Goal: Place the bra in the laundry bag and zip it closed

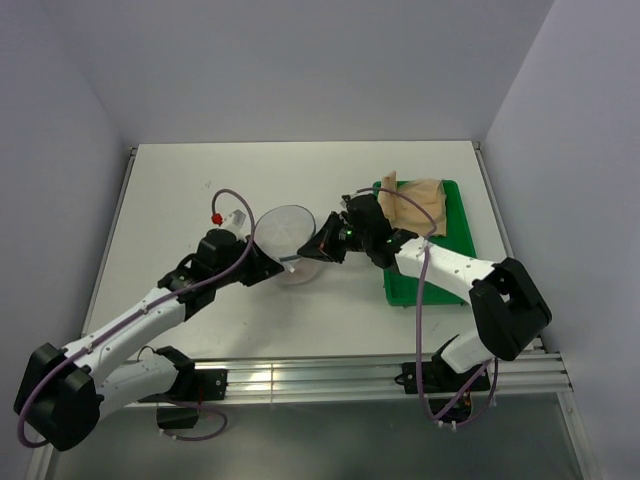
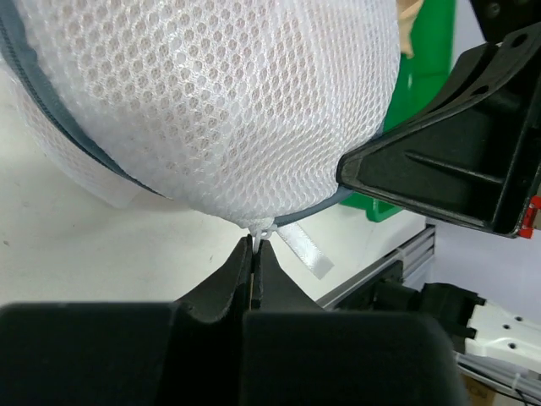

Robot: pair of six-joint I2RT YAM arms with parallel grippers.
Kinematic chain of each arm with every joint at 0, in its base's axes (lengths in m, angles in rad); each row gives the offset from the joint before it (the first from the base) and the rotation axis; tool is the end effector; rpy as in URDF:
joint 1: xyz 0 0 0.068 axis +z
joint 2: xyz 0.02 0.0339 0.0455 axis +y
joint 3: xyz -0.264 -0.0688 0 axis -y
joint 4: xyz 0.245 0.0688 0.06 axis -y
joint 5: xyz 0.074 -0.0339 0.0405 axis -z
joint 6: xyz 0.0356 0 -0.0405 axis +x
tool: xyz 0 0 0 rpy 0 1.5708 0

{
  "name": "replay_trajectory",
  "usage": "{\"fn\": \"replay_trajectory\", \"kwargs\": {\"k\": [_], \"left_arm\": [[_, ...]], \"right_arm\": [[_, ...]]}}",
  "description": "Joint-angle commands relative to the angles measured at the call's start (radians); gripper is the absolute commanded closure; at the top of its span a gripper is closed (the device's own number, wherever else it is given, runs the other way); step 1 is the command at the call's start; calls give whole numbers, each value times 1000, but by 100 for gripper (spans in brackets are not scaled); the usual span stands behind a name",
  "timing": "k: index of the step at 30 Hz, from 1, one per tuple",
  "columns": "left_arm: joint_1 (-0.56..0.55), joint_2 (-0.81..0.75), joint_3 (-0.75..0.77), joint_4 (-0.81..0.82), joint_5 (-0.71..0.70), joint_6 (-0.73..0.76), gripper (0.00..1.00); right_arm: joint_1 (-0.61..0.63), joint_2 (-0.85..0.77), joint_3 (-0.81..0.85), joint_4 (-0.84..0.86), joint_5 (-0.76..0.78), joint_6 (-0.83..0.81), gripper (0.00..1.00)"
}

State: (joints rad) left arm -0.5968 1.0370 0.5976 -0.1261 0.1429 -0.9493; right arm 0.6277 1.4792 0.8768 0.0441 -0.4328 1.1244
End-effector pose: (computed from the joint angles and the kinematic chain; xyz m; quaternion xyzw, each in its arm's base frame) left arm 0.1834 -0.1307 0.2323 -0.1194 0.8666 -0.3803 0.3003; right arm 0.2518 0.2011 0.2307 0.1090 0.8536 0.4840 0.1589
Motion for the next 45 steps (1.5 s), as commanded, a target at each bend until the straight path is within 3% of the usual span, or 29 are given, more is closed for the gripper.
{"fn": "replay_trajectory", "kwargs": {"k": [1,10,13,16,18,20,23,24,27,30,32,35,39,45], "left_arm": [[89,-51,-38,-128,-39,15,100],[111,-49,-2,-116,6,50,100],[109,-63,36,-164,-28,69,93],[109,-94,76,-216,-51,78,63],[109,-127,94,-228,-48,87,52],[109,-153,108,-254,-58,89,27],[111,-167,149,-300,-77,102,16],[109,-170,169,-306,-81,110,15],[109,-181,211,-329,-97,130,14],[111,-164,246,-325,-101,150,13],[109,-140,272,-323,-100,158,13],[109,-132,287,-299,-89,168,12],[111,-126,315,-285,-94,195,12],[109,-97,364,-270,-88,247,11]], "right_arm": [[-51,4,50,-15,19,-48,100],[-54,9,105,-36,14,-78,100],[-54,15,114,-58,12,-87,100],[-54,26,120,-55,11,-90,100],[-54,35,131,-58,14,-94,100],[-52,43,137,-59,16,-97,100],[-40,41,146,-64,28,-112,83],[-37,30,151,-72,34,-117,61],[-20,7,162,-90,45,-133,36],[-13,-10,186,-128,54,-149,18],[-13,-26,191,-144,58,-158,16],[-13,-97,194,-190,94,-182,0],[-13,-203,197,-288,170,-235,0],[-11,-448,189,-430,432,-363,0]]}}
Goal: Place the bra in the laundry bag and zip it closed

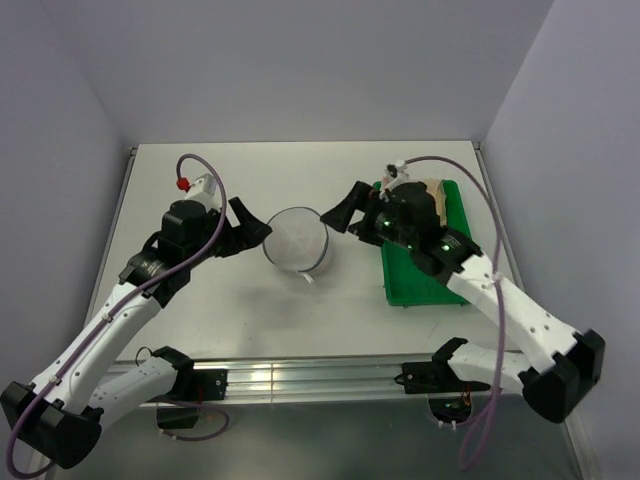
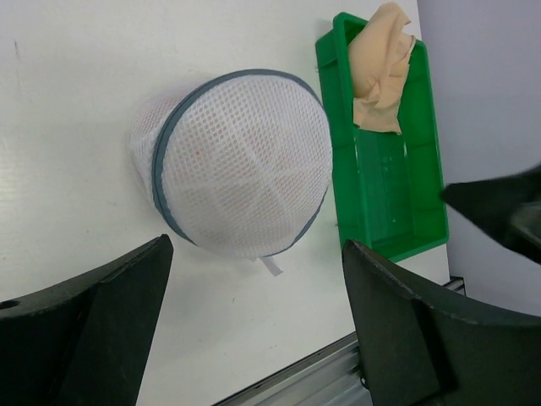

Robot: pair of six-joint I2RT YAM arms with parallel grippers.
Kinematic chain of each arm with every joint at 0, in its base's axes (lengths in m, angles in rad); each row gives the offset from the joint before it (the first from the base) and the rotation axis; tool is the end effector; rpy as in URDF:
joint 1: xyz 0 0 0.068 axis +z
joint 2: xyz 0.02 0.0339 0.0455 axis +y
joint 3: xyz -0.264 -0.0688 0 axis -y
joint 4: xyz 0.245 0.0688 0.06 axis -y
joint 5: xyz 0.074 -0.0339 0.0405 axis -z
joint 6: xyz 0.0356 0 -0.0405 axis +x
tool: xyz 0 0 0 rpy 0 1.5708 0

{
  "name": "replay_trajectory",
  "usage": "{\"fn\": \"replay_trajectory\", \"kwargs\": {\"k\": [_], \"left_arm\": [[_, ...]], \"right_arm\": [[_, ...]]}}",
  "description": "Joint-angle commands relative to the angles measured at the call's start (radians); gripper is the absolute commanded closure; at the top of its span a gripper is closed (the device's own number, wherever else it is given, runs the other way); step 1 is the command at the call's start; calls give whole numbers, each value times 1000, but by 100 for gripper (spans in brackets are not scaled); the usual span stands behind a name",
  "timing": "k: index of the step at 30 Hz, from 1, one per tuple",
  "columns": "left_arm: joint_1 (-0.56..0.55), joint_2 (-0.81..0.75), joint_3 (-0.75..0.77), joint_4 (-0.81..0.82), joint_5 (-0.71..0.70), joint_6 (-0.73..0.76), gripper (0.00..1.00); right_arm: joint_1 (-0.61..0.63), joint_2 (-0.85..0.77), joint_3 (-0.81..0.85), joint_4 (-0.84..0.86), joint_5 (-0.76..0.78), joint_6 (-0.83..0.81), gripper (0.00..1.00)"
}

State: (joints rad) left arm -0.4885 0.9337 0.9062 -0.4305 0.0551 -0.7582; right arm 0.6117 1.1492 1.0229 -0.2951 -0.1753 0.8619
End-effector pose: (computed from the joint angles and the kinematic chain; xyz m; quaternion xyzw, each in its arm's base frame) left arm 0.1825 -0.0992 0.3305 -0.0997 0.8431 -0.3272 0.4150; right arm 0.2110 0.1556 0.3384 0.0571 0.8355 0.4183 0.3517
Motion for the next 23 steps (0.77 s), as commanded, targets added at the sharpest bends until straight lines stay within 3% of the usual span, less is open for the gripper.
{"fn": "replay_trajectory", "kwargs": {"k": [1,4,9,23], "left_arm": [[1,8,60,38,0,62,11],[2,5,69,44,-3,95,11],[1,-6,80,42,-27,132,11],[2,-24,109,1,-49,148,11]], "right_arm": [[5,-153,40,-107,225,-118,0],[5,-334,-4,-139,428,-164,0],[3,-479,-9,-188,595,-219,0],[3,-551,-31,-208,683,-284,0]]}}
